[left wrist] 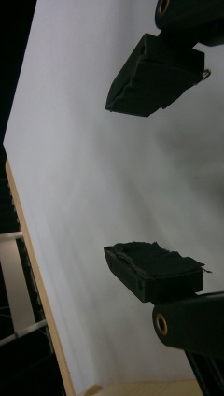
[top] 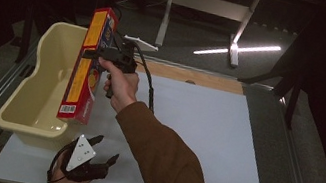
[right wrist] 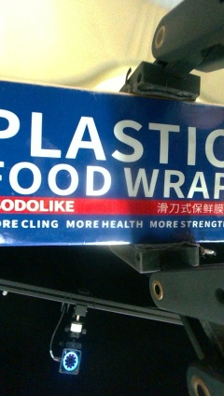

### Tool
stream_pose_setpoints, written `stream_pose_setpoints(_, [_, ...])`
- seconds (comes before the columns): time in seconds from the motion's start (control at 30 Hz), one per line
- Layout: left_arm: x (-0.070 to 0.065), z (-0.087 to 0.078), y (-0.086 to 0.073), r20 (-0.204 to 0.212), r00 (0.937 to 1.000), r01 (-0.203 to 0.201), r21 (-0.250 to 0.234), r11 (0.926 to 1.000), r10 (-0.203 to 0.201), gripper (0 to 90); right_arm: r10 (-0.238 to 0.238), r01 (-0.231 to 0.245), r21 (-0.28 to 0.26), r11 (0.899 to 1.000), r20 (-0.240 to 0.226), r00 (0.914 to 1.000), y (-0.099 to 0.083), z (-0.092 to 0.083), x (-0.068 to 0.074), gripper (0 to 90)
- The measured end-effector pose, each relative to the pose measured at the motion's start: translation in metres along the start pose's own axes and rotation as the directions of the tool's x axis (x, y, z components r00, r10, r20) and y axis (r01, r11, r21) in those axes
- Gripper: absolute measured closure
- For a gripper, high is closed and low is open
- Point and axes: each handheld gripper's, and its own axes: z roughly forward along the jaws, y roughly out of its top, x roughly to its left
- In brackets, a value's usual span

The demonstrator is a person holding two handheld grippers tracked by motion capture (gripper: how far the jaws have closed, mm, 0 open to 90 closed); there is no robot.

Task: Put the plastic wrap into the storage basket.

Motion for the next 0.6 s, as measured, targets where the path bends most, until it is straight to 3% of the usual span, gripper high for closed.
stream_pose_setpoints(0.3, [0.002, -0.002, -0.001, -0.003, 0.9999, 0.011, -0.015, 0.9998, -0.011, 26.2, 0.003, -0.002, 0.027, 1.0, -0.021, 0.9998, -0.007, 0.021, 0.006, 38.9])
stream_pose_setpoints(0.6, [0.003, -0.006, -0.001, -0.011, 0.9998, 0.016, -0.027, 0.9995, -0.016, 26.2, 0.041, -0.04, 0.045, 0.998, -0.018, 0.999, -0.01, 0.041, -0.002, 38.9])
